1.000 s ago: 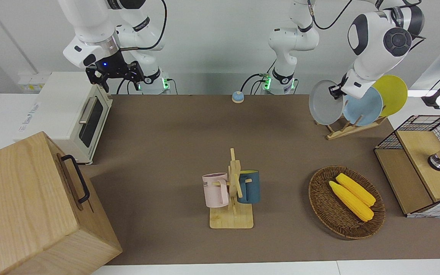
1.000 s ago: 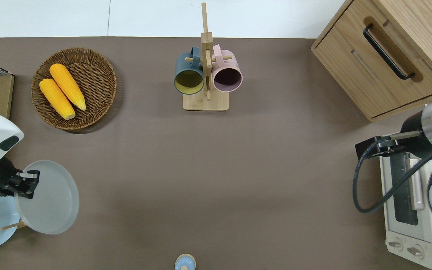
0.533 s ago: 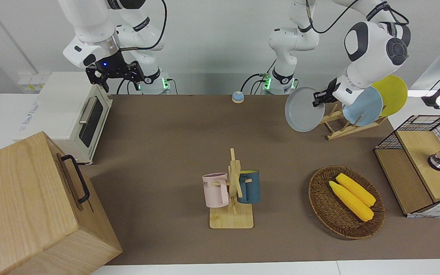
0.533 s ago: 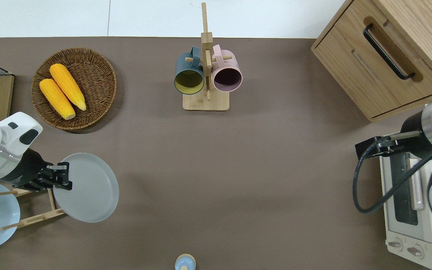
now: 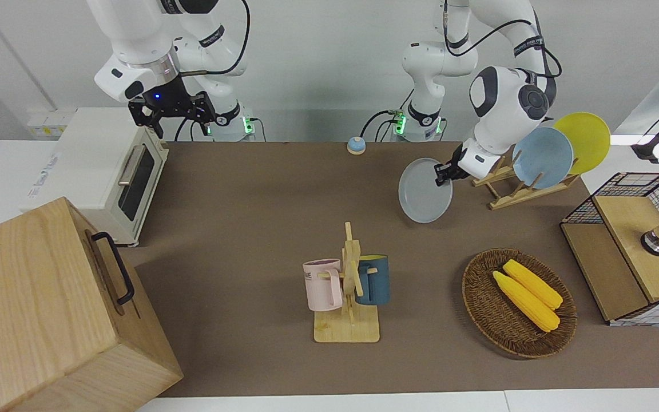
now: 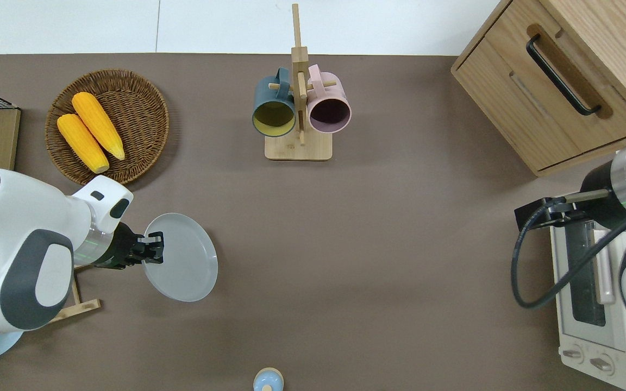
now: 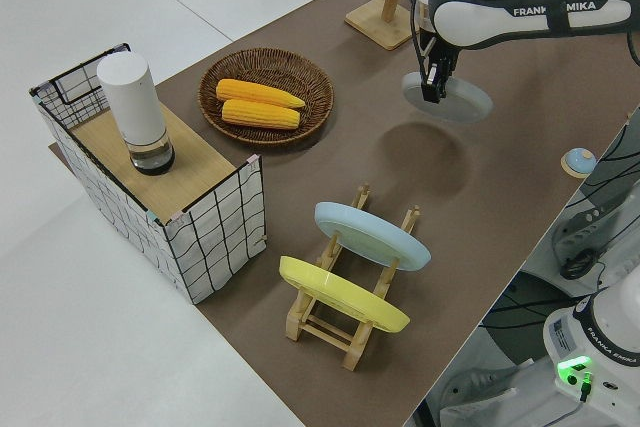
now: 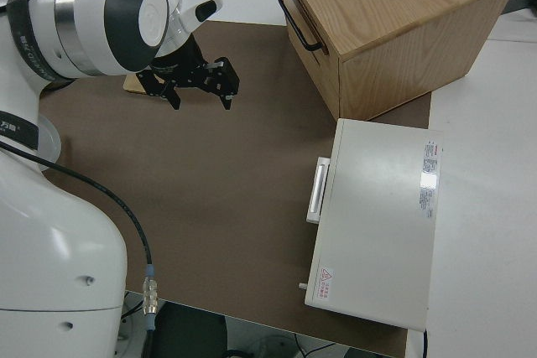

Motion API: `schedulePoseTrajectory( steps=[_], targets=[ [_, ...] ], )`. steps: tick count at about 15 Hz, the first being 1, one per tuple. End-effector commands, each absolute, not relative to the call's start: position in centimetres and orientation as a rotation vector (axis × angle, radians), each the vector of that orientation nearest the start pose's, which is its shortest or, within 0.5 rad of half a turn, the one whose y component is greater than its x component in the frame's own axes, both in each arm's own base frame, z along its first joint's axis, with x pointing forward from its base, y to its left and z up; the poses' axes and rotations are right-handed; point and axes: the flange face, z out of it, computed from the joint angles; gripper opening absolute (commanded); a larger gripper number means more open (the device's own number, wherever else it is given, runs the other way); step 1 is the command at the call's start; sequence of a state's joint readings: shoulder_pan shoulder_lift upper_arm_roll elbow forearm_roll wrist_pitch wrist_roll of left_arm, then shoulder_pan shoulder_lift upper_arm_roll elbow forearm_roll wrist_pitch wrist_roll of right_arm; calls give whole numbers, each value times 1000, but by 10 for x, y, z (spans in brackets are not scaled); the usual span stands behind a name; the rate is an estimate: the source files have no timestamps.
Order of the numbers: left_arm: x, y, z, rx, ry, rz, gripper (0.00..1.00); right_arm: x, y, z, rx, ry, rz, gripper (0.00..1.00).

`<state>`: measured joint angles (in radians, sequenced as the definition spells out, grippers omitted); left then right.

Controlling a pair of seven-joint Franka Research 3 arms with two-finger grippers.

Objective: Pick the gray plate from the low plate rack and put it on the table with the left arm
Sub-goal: 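Lower the gray plate flat onto the table and open the left gripper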

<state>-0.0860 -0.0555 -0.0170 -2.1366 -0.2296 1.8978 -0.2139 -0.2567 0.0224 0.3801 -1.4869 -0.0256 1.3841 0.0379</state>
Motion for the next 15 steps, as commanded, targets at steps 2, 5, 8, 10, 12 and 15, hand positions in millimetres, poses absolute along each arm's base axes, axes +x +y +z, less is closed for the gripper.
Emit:
schedulePoseTrajectory(
  steps=[2, 5, 8, 10, 12, 15],
  targets=[
    [479, -70, 407, -3287, -368, 287, 108, 536, 59, 641, -3169, -105, 196, 983],
    [470, -66, 385, -3225, -340, 348, 117, 536, 59, 641, -3169, -105, 196, 983],
    [468, -61, 372, -3201, -333, 389, 291, 536, 59, 641, -3169, -105, 196, 983],
    [468, -57, 370, -3163, -298, 383, 610, 536, 59, 641, -3169, -105, 196, 983],
    [469, -52, 370, -3157, -302, 378, 767, 536, 59, 641, -3169, -105, 196, 983],
    [472, -45, 371, -3159, -322, 373, 851, 536, 59, 641, -3169, -105, 196, 983]
  ],
)
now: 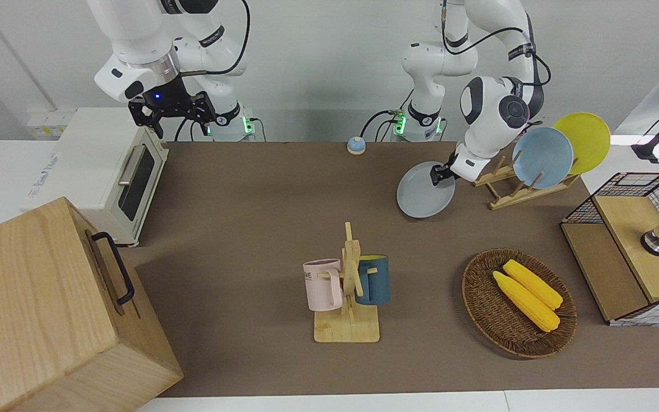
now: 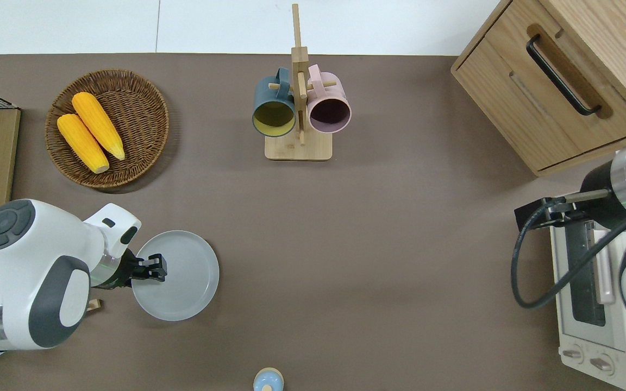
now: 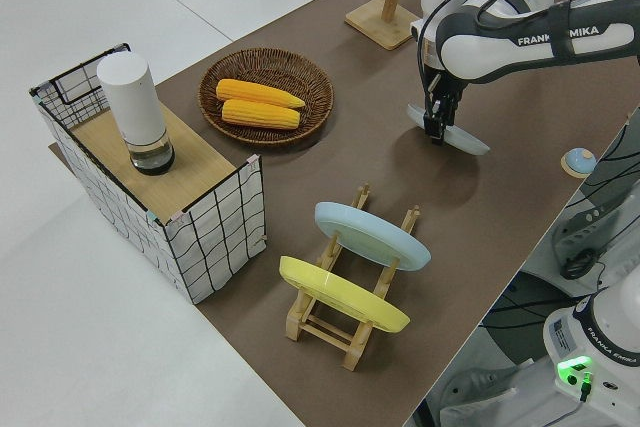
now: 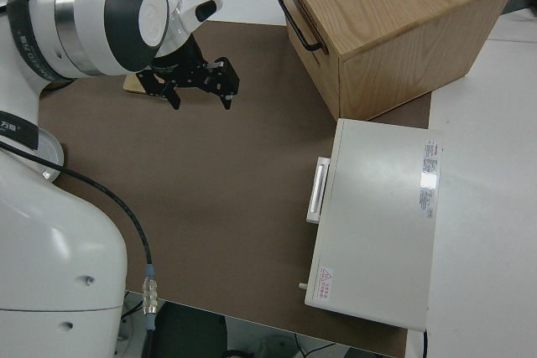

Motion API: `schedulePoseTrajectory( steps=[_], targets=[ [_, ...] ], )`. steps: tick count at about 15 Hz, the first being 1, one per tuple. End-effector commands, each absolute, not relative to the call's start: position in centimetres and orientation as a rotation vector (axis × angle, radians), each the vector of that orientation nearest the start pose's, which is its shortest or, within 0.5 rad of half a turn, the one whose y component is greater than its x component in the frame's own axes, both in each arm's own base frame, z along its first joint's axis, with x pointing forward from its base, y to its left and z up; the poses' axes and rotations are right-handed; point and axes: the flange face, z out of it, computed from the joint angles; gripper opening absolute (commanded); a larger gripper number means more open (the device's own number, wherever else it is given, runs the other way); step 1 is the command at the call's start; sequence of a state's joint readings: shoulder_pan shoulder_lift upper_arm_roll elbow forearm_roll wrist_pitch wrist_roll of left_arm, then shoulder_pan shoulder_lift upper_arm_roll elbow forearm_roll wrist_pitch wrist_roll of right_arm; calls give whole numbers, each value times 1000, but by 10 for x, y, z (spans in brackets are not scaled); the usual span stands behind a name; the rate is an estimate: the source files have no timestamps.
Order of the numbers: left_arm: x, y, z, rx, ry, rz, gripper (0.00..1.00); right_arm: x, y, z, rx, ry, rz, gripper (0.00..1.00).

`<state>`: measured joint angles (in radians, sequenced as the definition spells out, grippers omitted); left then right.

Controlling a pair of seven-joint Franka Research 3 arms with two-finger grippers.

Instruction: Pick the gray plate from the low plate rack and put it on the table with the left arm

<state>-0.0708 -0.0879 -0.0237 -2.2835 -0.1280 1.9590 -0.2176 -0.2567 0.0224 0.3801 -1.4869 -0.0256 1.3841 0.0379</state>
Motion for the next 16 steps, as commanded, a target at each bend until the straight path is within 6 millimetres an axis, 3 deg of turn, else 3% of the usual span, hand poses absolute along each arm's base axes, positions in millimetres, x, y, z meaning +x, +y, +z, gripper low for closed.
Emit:
schedulePoseTrajectory(
  steps=[1, 6, 8, 12, 16],
  targets=[
    [471, -44, 370, -3160, -320, 375, 880, 536, 59, 641, -3169, -105, 196, 983],
    [472, -41, 371, -3161, -313, 374, 936, 536, 59, 641, -3169, -105, 196, 983],
    [478, -38, 383, -3136, -277, 334, 989, 536, 59, 641, -3169, -105, 196, 983],
    [499, -36, 432, -3116, -249, 269, 991, 536, 59, 641, -3169, -105, 196, 983],
    [520, -17, 507, -3136, -302, 144, 991, 536, 59, 641, -3169, -105, 196, 983]
  ],
)
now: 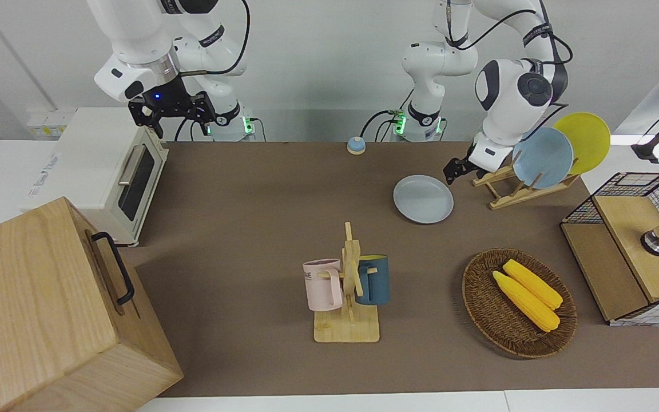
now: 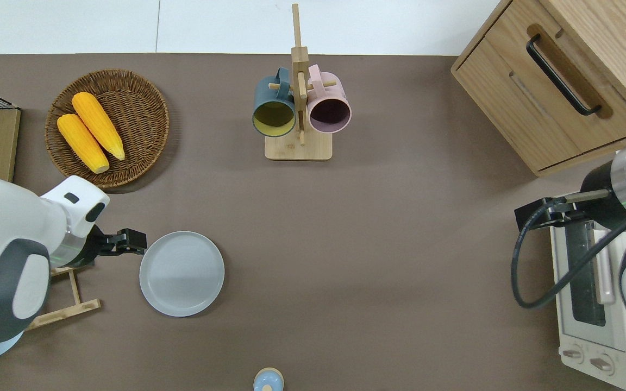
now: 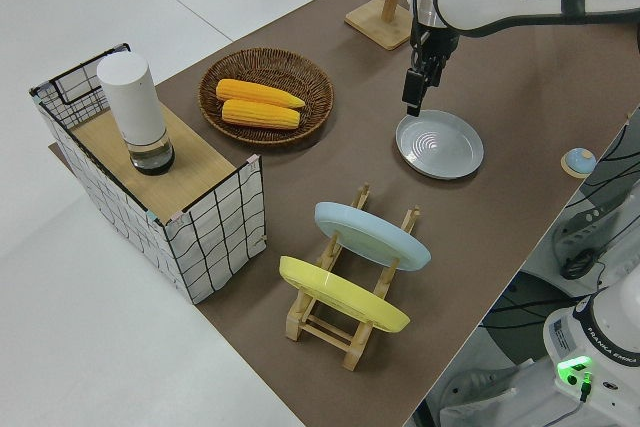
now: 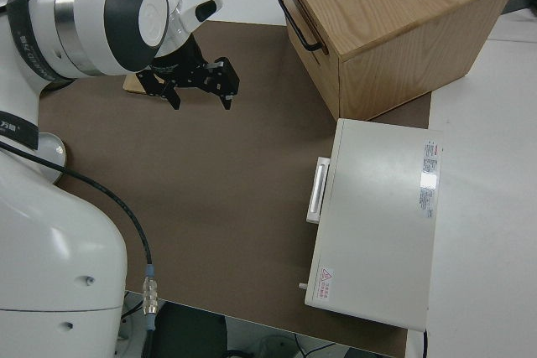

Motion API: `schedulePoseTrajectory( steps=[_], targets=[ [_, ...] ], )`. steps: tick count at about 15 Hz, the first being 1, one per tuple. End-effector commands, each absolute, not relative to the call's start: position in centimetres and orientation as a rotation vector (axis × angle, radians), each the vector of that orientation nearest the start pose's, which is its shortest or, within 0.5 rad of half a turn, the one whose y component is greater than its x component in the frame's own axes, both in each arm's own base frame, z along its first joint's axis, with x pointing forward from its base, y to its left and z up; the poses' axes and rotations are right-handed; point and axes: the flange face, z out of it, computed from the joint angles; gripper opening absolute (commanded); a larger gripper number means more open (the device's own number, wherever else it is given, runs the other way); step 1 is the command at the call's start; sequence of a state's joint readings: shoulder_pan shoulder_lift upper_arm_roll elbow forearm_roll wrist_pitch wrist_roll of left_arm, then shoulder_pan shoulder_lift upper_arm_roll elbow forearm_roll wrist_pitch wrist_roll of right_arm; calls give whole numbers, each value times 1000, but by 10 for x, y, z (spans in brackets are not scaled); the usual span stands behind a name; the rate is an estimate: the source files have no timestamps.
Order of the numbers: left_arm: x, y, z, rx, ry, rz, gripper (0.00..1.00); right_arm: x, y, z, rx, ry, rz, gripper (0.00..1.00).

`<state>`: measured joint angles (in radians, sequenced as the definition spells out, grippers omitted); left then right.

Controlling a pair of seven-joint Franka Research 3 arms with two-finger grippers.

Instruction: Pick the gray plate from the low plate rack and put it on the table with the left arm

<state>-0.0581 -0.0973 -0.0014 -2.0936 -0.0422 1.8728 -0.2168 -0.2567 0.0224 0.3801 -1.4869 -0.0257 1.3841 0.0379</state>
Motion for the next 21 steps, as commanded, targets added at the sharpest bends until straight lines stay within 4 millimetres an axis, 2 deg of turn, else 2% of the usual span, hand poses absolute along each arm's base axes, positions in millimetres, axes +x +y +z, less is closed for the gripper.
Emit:
schedulePoseTrajectory(
  steps=[1, 4, 10, 11, 12, 17, 21],
  targets=[
    [523, -9, 525, -3138, -323, 127, 991, 536, 59, 641, -3169, -105, 196, 983],
    [527, 15, 556, -3140, -346, 57, 991, 536, 59, 641, -3169, -105, 196, 983],
    [522, 18, 616, -3149, -19, 44, 1000, 536, 59, 641, -3169, -105, 196, 983],
    [521, 17, 620, -3151, 61, 43, 1000, 536, 59, 641, -3169, -105, 196, 983],
    [521, 18, 622, -3151, 66, 39, 1000, 536, 59, 641, -3169, -105, 196, 983],
    [522, 16, 622, -3152, -30, 27, 1000, 536, 59, 641, -3169, -105, 196, 983],
    [522, 14, 620, -3152, -31, 34, 1000, 536, 59, 641, -3169, -105, 196, 983]
  ],
)
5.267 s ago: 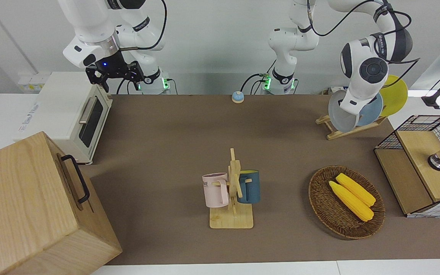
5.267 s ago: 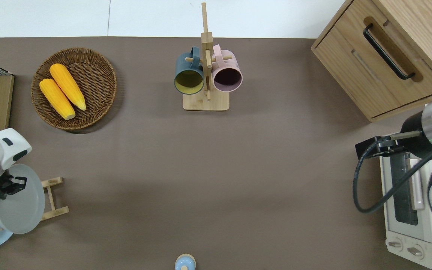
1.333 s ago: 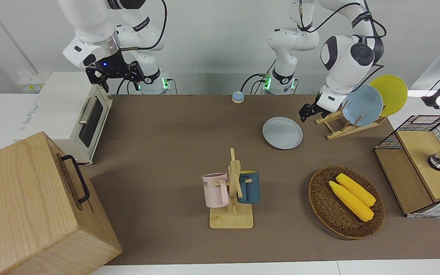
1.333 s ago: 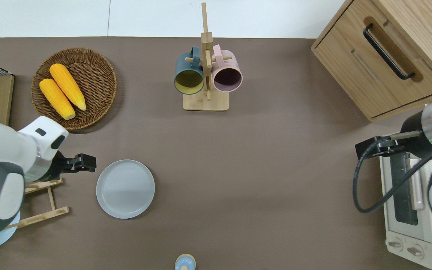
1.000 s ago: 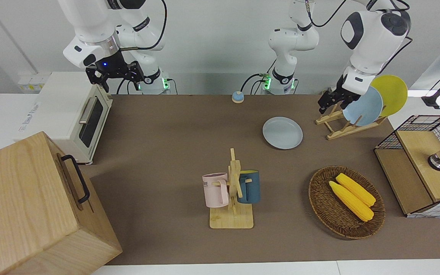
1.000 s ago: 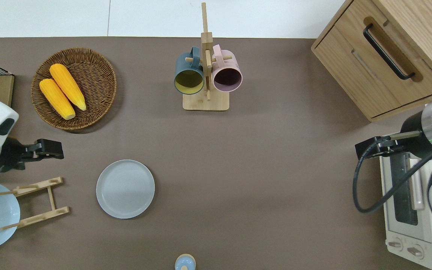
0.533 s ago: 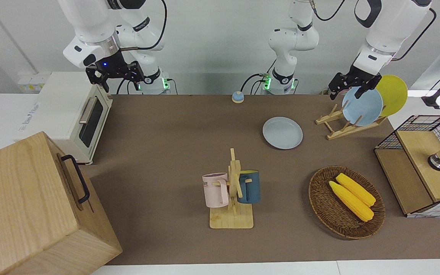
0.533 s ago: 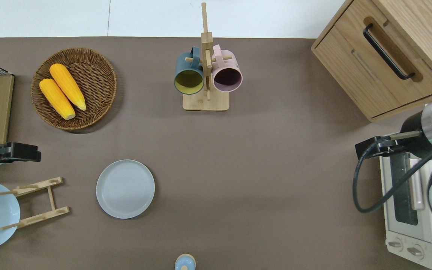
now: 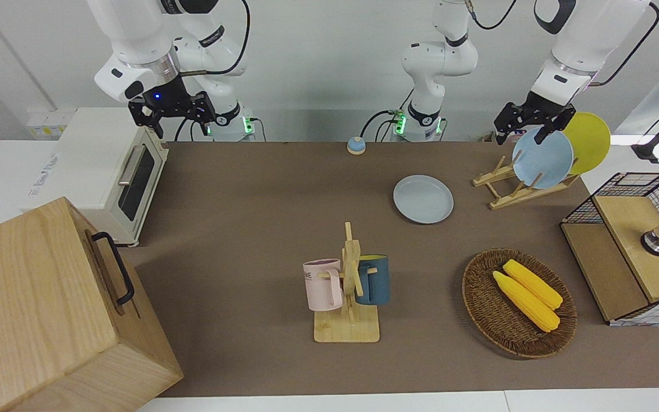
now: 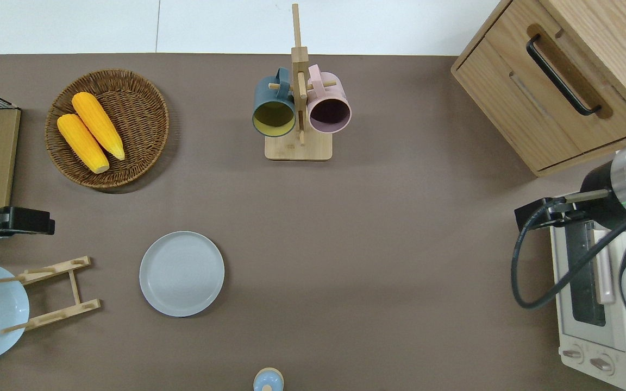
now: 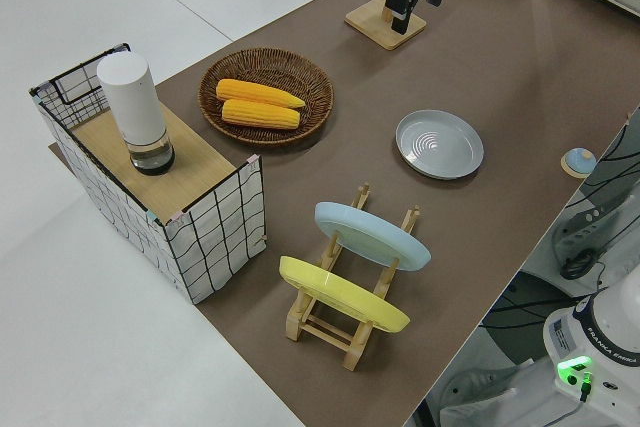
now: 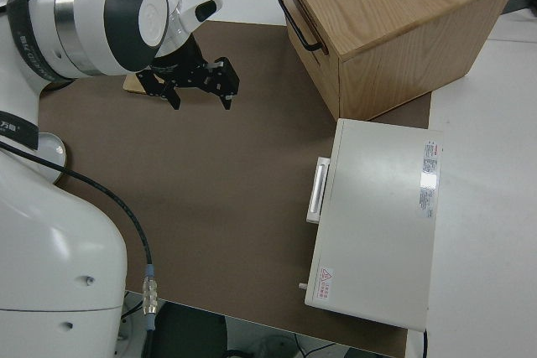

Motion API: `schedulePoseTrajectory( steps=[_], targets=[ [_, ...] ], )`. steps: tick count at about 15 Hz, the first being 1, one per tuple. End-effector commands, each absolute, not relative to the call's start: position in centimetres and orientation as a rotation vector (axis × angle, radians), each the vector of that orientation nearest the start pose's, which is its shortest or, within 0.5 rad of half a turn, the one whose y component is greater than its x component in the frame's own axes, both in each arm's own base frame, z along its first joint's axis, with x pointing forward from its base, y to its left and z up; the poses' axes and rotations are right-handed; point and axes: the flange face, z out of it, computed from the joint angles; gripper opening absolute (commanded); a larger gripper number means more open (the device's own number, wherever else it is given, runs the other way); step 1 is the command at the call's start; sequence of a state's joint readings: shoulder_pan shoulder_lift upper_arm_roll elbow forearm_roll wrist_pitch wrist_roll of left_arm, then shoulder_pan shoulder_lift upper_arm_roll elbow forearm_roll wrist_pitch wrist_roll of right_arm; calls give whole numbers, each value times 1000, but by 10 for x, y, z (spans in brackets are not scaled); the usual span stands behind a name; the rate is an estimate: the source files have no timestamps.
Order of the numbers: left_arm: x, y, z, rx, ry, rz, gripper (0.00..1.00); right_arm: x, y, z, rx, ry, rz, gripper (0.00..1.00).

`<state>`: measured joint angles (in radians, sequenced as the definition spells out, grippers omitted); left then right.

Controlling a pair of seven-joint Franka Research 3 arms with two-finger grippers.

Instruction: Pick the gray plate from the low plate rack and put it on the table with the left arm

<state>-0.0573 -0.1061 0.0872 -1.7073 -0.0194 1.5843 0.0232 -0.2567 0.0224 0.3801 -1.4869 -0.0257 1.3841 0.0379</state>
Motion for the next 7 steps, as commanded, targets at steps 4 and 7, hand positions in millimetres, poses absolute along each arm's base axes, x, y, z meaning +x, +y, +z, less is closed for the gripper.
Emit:
schedulePoseTrajectory(
  steps=[4, 7],
  targets=[
    [521, 22, 621, -3149, -91, 42, 1000, 536, 59, 641, -3169, -105, 196, 983],
    [519, 26, 623, -3152, -122, 40, 1000, 536, 59, 641, -3169, -105, 196, 983]
  ],
)
